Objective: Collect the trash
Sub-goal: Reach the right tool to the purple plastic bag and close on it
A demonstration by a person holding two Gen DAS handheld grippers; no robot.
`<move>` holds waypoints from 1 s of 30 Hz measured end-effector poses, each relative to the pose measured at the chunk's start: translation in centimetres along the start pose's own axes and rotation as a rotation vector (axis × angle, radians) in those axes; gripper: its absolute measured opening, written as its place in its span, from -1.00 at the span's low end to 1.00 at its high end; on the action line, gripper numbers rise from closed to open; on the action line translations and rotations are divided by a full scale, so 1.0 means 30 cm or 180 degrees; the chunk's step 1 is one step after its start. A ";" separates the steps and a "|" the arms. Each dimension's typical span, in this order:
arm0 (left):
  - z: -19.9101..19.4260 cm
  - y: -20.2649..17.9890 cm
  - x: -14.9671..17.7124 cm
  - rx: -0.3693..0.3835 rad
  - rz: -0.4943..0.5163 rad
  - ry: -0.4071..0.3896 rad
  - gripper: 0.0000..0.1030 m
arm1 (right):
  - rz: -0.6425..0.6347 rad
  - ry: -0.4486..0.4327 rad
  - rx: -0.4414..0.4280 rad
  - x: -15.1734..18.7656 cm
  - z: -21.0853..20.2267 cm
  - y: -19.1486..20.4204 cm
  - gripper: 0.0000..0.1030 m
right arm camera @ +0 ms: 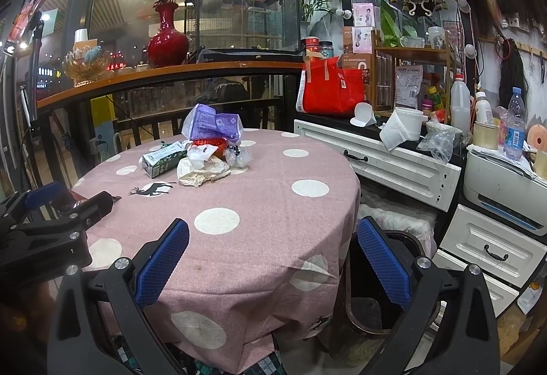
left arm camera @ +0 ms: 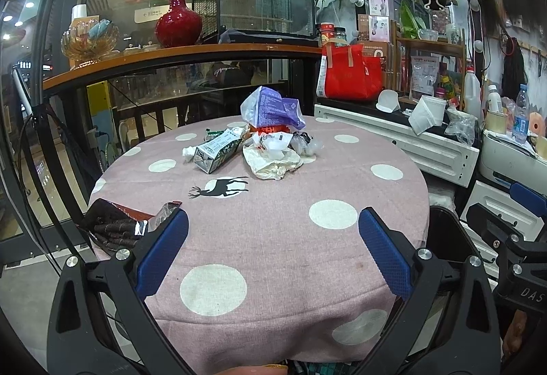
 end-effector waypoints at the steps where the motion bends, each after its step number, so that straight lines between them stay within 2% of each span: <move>1: 0.007 0.001 0.002 -0.0005 0.0006 0.0024 0.91 | 0.0003 0.0040 -0.0001 0.011 0.022 0.000 0.89; 5: 0.042 0.001 0.019 -0.0003 0.0038 0.0162 0.91 | 0.0010 0.0176 -0.0025 0.036 0.055 -0.008 0.89; 14: 0.180 0.027 0.055 0.0147 -0.0051 0.0713 0.91 | -0.0156 0.0655 -0.0223 0.069 0.175 -0.009 0.89; 25: 0.345 0.077 -0.030 0.0344 -0.0089 0.1117 0.91 | -0.0219 0.1002 -0.0892 -0.036 0.434 0.014 0.89; 30: 0.420 0.072 -0.074 0.0370 0.0003 0.1258 0.91 | -0.0426 0.1078 -0.1038 -0.108 0.577 0.049 0.89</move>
Point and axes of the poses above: each gripper's, at about its wrist camera, not at the fingertips, and z roughly the way its jaws point, y to its left, x to its underside, the point moved 5 cm from there along z, roughly the way its jaws point, and after that the axes turned 12 degrees about -z, right-handed, at the moved point
